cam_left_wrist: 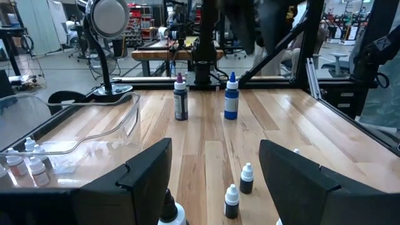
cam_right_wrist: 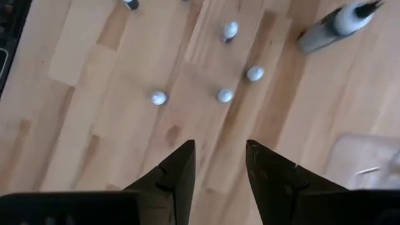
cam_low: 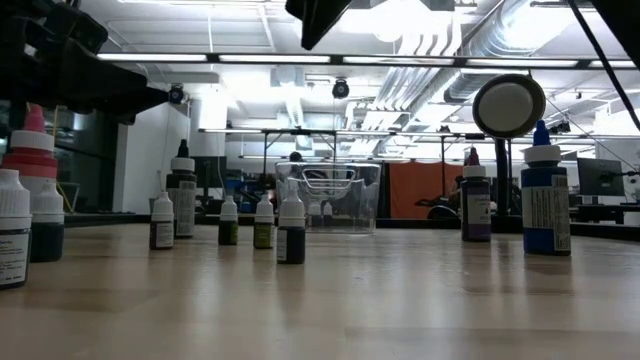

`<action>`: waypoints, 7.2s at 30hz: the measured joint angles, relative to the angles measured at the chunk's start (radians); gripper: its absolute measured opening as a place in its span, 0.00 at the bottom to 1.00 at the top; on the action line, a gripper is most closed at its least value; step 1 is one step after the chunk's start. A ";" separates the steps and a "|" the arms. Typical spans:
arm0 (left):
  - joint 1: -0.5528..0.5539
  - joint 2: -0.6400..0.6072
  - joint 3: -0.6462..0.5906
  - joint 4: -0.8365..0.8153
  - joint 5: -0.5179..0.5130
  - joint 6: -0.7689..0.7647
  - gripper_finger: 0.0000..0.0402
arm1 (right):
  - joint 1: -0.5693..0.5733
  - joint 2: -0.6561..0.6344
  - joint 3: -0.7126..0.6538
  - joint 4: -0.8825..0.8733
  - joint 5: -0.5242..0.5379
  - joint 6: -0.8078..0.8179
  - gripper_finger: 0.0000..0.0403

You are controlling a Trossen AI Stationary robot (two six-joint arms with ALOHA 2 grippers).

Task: Pick & Place food coloring
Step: Put the small food coloring bottle into the transparent bin

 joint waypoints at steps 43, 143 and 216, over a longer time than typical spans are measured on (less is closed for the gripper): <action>0.000 0.000 0.000 0.000 0.000 0.000 0.59 | 0.131 0.245 -0.034 0.126 -0.001 0.483 0.49; 0.000 0.000 0.000 0.000 0.000 0.000 0.59 | 0.140 0.016 -0.174 0.239 0.064 0.588 0.09; 0.000 0.000 0.000 0.000 0.000 0.000 0.59 | -0.715 -0.008 -0.254 0.357 0.070 0.482 0.09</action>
